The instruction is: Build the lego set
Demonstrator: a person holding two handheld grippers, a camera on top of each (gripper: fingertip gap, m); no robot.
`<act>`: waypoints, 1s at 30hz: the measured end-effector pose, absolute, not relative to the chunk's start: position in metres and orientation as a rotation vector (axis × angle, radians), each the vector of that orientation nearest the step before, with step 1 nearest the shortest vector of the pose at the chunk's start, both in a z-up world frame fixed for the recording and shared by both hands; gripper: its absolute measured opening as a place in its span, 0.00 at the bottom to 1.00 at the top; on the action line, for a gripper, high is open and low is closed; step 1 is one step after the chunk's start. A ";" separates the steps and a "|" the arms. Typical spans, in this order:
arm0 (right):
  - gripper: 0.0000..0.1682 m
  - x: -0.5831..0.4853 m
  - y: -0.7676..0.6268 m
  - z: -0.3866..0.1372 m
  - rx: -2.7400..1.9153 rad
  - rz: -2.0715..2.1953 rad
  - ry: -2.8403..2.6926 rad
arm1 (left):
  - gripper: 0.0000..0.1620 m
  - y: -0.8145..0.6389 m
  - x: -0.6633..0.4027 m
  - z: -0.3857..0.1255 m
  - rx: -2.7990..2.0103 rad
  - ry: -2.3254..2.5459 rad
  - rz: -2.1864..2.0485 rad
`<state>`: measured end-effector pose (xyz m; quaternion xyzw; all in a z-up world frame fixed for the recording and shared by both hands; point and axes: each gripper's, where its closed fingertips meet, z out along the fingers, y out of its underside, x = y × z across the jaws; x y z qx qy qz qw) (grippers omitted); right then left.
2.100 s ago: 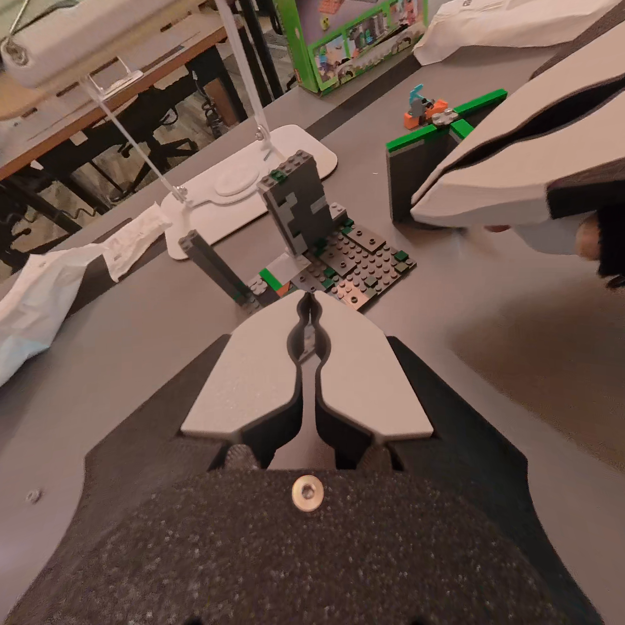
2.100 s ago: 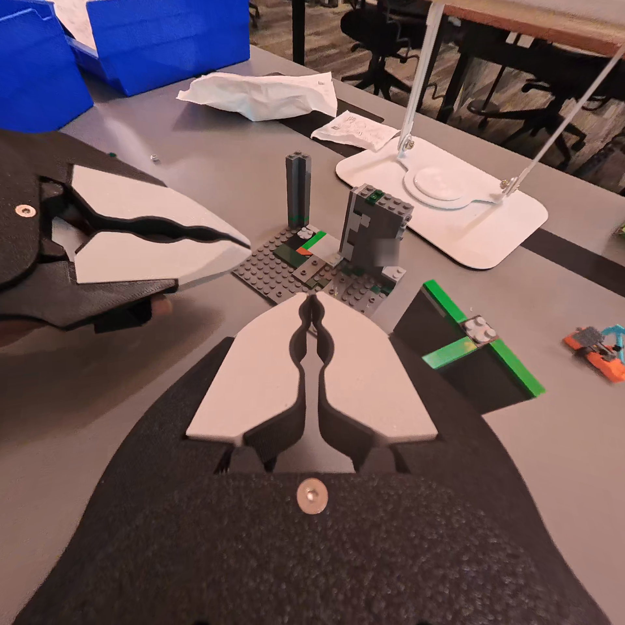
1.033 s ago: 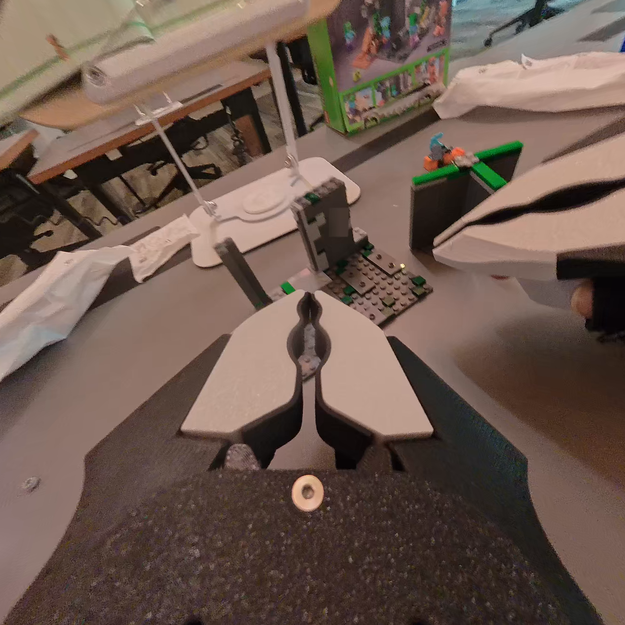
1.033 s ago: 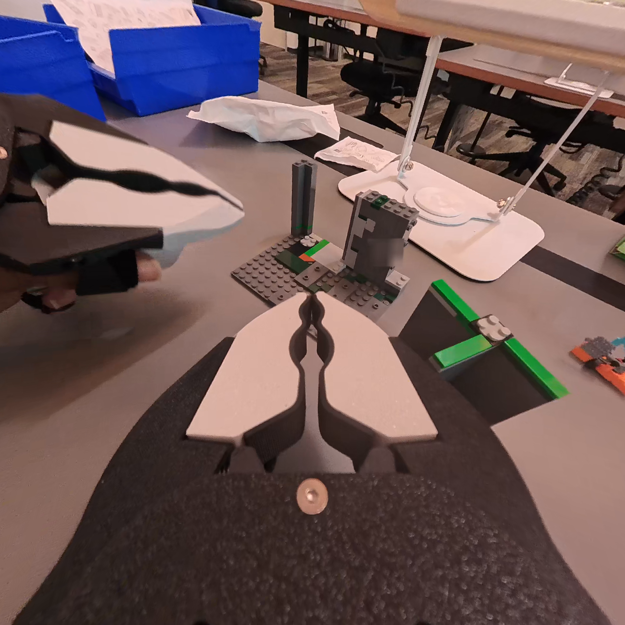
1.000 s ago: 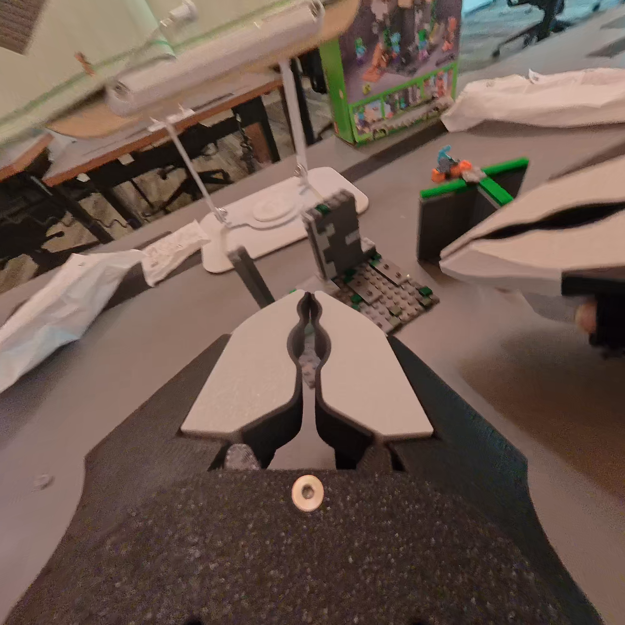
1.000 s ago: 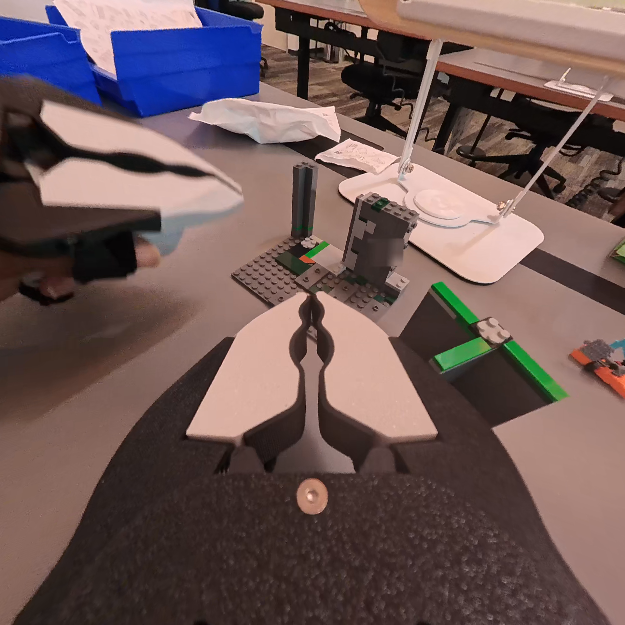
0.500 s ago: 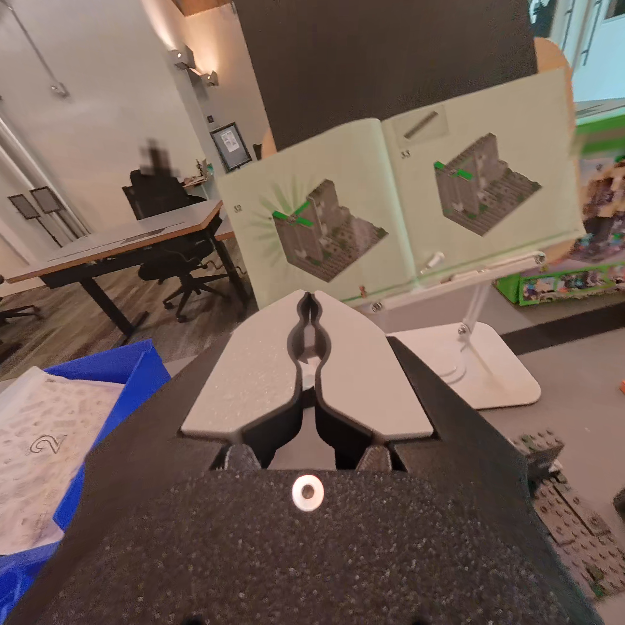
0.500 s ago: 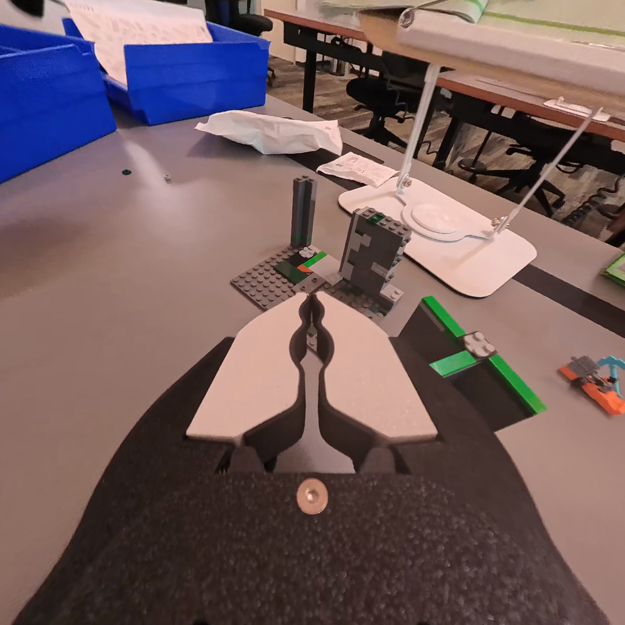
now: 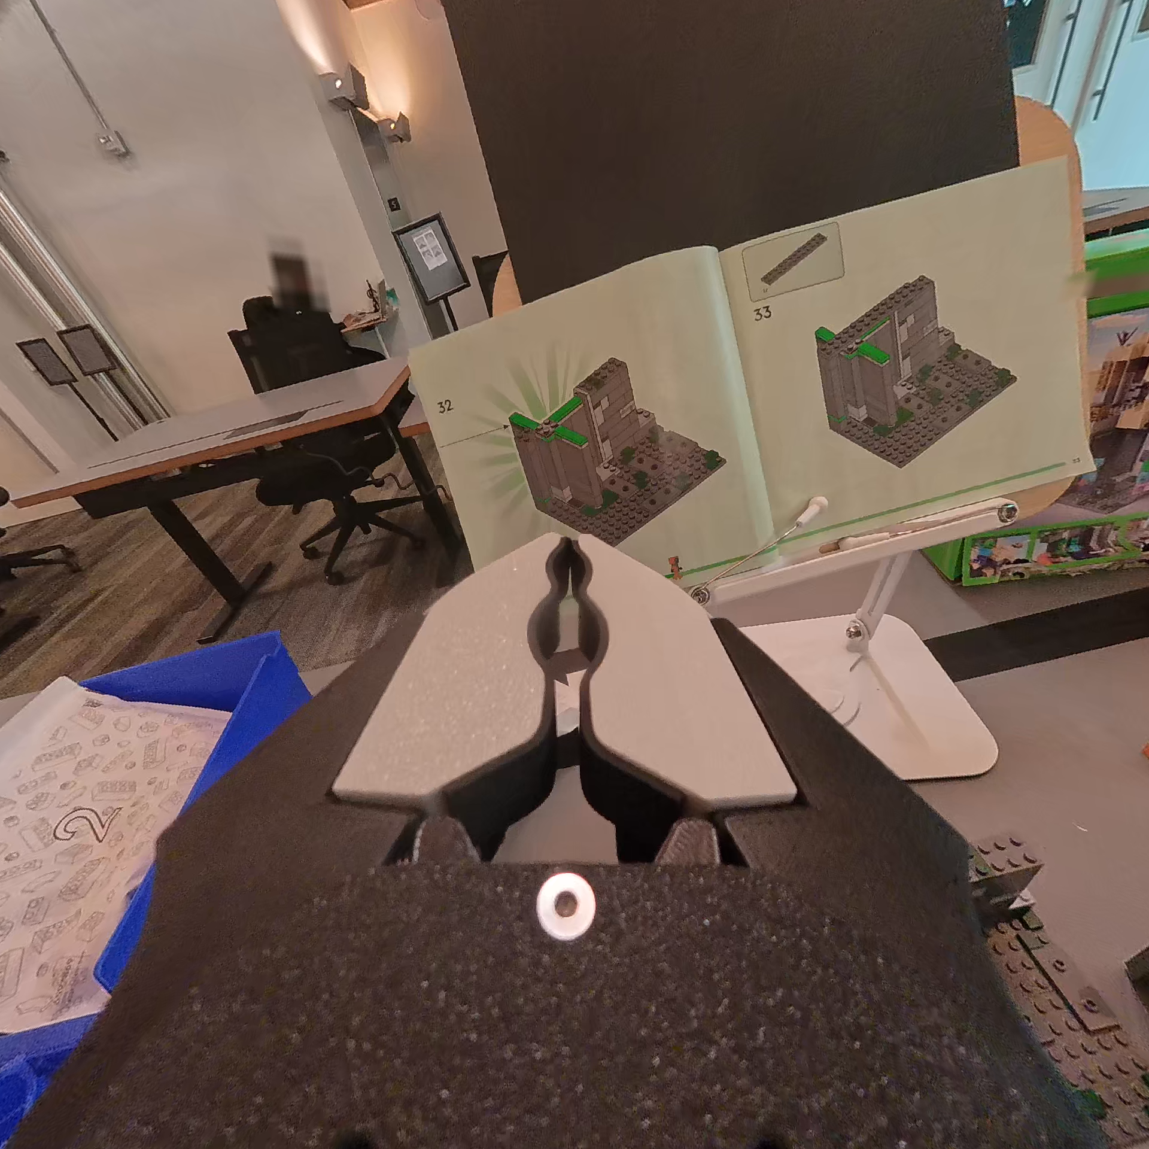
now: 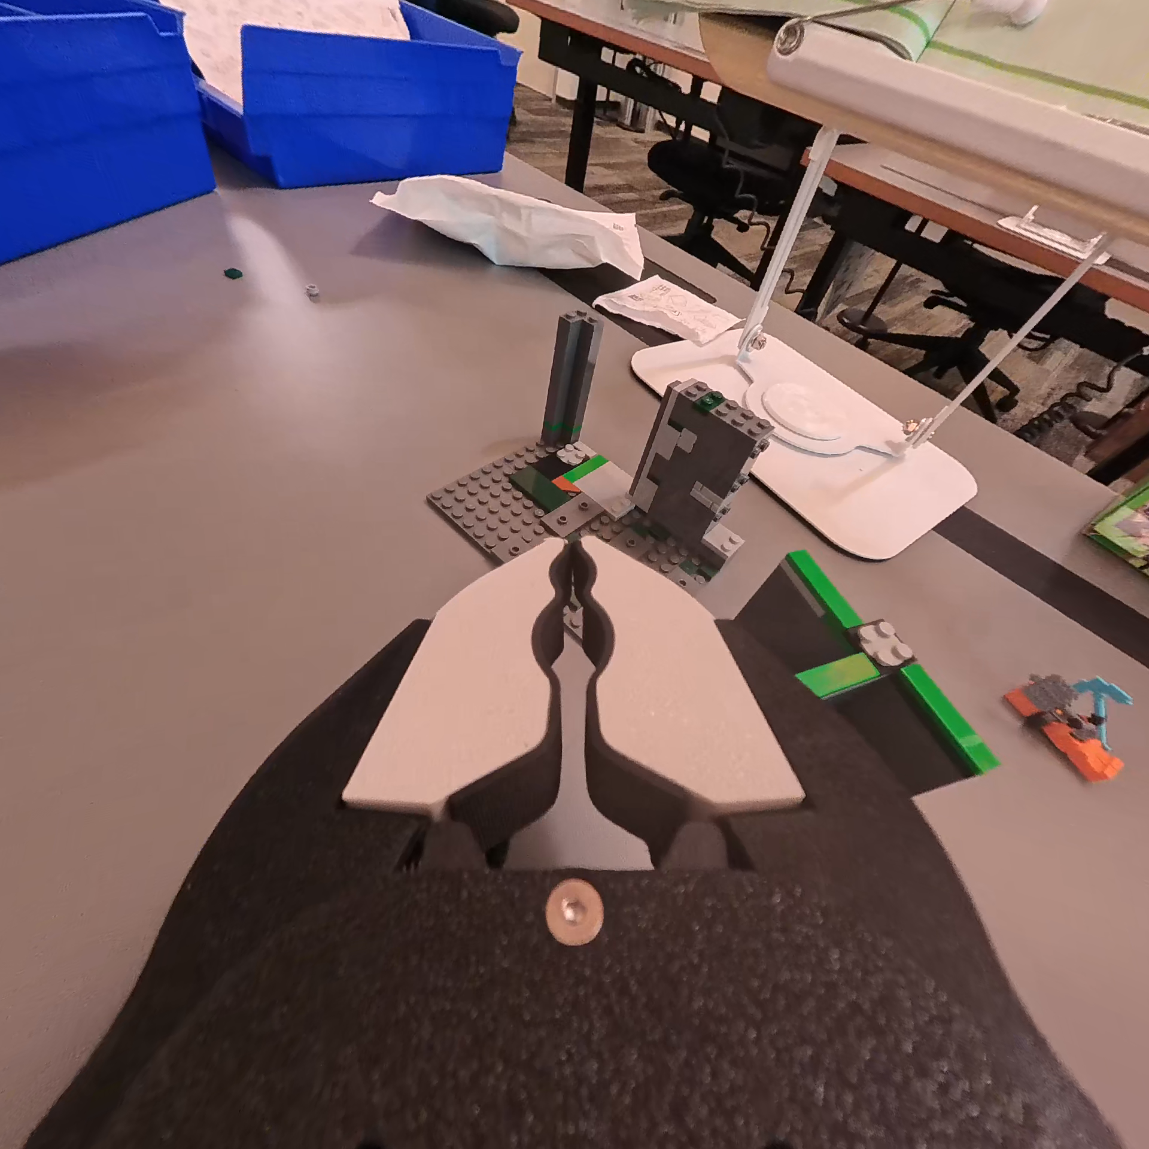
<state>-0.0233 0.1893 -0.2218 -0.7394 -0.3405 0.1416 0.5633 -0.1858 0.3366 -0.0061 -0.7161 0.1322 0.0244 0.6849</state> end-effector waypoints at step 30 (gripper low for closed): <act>0.00 -0.015 0.192 -0.223 -1.750 0.320 -0.765 | 0.00 0.213 -0.097 -0.224 -1.870 0.647 -0.266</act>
